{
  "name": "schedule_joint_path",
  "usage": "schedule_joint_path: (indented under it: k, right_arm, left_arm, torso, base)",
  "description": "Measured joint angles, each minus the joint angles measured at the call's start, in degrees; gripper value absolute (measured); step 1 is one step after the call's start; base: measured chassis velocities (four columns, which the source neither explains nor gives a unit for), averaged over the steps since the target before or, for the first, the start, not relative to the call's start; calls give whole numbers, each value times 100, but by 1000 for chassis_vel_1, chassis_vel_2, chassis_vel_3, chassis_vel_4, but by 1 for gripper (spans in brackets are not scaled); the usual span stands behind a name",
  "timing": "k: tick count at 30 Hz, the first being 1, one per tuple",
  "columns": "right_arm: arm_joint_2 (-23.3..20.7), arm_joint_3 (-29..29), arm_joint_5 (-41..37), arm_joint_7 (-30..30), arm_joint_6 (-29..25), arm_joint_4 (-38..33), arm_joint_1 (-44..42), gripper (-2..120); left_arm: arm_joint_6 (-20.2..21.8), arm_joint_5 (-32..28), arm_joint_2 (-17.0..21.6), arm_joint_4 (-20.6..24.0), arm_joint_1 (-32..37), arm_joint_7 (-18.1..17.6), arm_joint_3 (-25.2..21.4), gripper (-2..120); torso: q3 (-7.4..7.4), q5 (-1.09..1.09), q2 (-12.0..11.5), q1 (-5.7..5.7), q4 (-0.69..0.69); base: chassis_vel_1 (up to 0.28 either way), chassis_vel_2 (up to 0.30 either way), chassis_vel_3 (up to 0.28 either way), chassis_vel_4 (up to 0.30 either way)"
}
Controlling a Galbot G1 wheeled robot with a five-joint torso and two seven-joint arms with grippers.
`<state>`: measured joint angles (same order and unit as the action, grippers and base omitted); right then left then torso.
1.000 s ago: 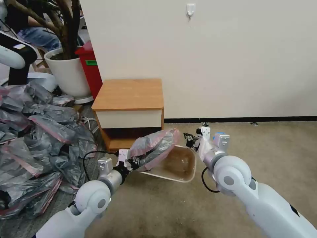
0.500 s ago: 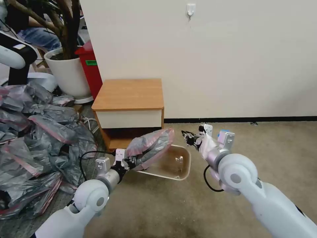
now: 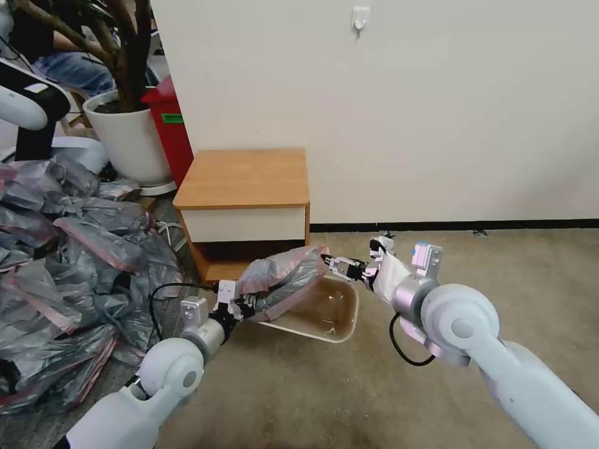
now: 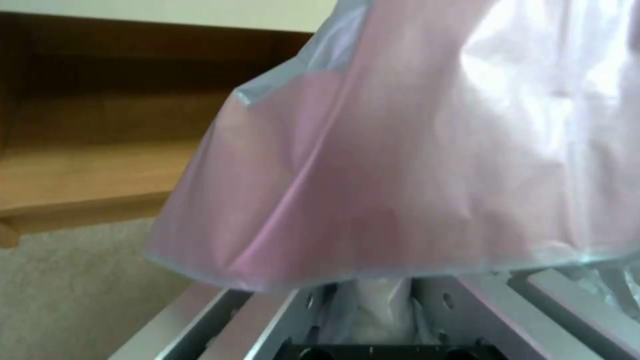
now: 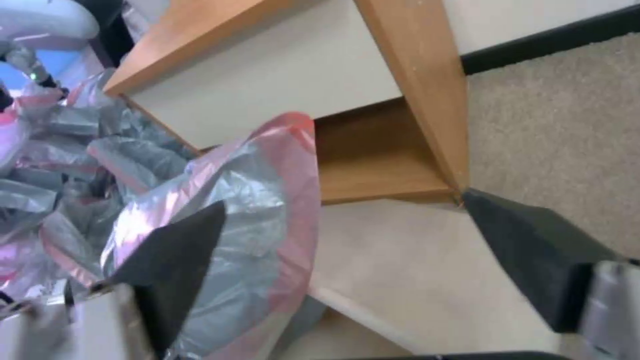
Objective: Pick up the garbage bag from the table and place it over the trash can.
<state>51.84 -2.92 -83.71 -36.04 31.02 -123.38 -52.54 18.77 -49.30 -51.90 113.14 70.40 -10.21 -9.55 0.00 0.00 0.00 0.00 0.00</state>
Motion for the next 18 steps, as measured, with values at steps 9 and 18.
schedule_joint_path:
  k: [9,18]
  right_arm:
    - [19,251,105,43,7,108,195,110]
    - [64,439,80,36,-15,120,393,112]
  left_arm:
    - [-155,147,48,22,89,360,-69,1]
    - [-270,244,105,47,111,575,-35,1]
  torso:
    - [0,0,0,0,0]
    - [0,0,0,0,0]
  base:
    - [0,0,0,0]
    - [0,0,0,0]
